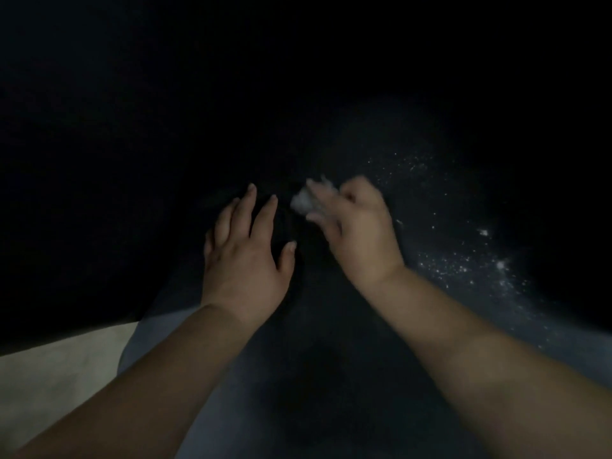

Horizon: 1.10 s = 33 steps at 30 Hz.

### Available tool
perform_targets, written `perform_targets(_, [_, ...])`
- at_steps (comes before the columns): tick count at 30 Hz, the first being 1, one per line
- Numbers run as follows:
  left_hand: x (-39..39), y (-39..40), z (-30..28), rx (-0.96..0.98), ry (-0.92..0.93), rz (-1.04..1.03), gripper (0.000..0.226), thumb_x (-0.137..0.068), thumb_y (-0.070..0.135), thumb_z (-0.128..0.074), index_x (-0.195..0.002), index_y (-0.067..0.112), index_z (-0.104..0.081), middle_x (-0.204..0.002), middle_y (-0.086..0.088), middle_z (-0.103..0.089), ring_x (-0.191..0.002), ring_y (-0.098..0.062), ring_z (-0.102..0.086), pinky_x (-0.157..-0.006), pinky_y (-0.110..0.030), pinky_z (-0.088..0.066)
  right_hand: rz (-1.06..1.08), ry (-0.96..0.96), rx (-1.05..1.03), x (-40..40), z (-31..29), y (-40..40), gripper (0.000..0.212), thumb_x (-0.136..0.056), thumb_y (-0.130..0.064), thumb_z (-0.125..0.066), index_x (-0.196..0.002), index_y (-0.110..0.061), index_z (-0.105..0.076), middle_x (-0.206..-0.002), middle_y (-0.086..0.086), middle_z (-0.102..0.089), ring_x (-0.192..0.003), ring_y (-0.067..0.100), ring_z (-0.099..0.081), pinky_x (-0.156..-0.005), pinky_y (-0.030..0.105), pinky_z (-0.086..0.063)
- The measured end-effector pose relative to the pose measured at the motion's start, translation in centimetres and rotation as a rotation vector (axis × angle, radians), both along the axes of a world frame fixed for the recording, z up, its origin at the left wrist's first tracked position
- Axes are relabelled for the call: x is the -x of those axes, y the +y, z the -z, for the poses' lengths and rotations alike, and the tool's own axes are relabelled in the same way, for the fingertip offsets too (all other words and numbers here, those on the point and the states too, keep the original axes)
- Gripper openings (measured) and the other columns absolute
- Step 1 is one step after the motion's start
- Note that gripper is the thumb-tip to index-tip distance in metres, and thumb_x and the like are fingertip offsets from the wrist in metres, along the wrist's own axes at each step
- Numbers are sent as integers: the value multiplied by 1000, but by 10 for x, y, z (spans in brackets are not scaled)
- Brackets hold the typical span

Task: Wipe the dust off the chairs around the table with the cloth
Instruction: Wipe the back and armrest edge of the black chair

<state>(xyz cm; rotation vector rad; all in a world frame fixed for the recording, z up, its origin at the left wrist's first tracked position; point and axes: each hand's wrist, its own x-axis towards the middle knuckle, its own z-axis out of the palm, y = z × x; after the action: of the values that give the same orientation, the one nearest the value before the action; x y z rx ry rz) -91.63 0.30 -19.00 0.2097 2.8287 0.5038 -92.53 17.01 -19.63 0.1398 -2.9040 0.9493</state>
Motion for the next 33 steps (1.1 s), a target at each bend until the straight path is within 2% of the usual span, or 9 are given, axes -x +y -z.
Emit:
perform_targets(3, [4, 5, 0, -4, 15, 19, 67, -89, 49, -49, -149, 28, -28, -160, 2, -11, -144, -21, -9, -115, -50, -19, 335, 69, -1, 37, 2, 31, 13, -90, -18, -66, -95, -7, -62, -95, 10, -55, -89, 15, -57, -73, 26, -46])
perform_targets(6, [7, 13, -3, -4, 14, 44, 68, -89, 49, -49, -149, 27, -27, -161, 1, -11, -144, -21, -9, -115, -50, -18, 403, 0, -51, 12, 2, 42, 33, -93, -24, -57, -125, -19, -60, -107, 12, -52, -98, 20, -49, -86, 25, -40])
perform_targets(9, [10, 29, -6, -17, -12, 72, 68, -90, 48, -48, -150, 26, -25, -161, 2, -8, -145, -20, -7, -116, -48, -17, 293, 22, -29, -22, 4, 24, 37, -91, -16, -63, -127, -18, -61, -103, 16, -51, -93, 25, -50, -83, 19, -41])
perform_targets(12, [11, 44, -6, -19, -27, 89, 69, -90, 49, -46, -151, 27, -22, -161, 4, -4, -145, -19, -5, -116, -46, -14, 125, 42, -40, 2, 7, 30, 30, -90, -14, -65, -120, -14, -65, -98, 17, -52, -91, 28, -56, -81, 36, -52])
perform_targets(15, [14, 51, -5, -4, -14, 98, 69, -90, 51, -46, -151, 28, -21, -161, 4, -4, -145, -19, -5, -117, -45, -12, 309, 140, -85, 43, 11, 62, 8, -92, -25, -64, -94, -17, -62, -104, 19, -56, -87, 18, -62, -72, 32, -55])
perform_targets(20, [19, 54, -4, 15, 5, 117, 69, -90, 52, -44, -151, 27, -22, -161, 2, -8, -146, -21, -6, -117, -45, -12, 521, 103, -72, -2, 15, 75, 37, -91, -13, -63, -127, -16, -61, -98, 12, -47, -90, 29, -54, -85, 40, -50])
perform_targets(24, [20, 60, -4, 23, -6, 120, 69, -92, 51, -42, -152, 28, -19, -162, 2, -3, -146, -20, -2, -117, -43, -8, 248, 144, -153, -8, 15, 61, 42, -88, -11, -66, -129, -14, -61, -94, 14, -49, -86, 30, -52, -79, 38, -50])
perform_targets(28, [20, 65, -3, 22, -2, 132, 68, -92, 52, -40, -152, 30, -18, -162, 2, -1, -147, -19, 1, -118, -43, -5, 235, 144, -231, 56, 19, 87, 13, -89, -27, -64, -96, -16, -66, -94, 18, -55, -84, 29, -58, -69, 37, -49])
perform_targets(33, [21, 69, -4, 21, 10, 142, 67, -92, 51, -41, -152, 28, -20, -162, 1, -3, -147, -21, -2, -119, -44, -7, 644, -7, -60, 30, 20, 102, 34, -84, -38, -71, -64, -28, -46, -84, 5, -61, -76, 18, -62, -57, 26, -49])
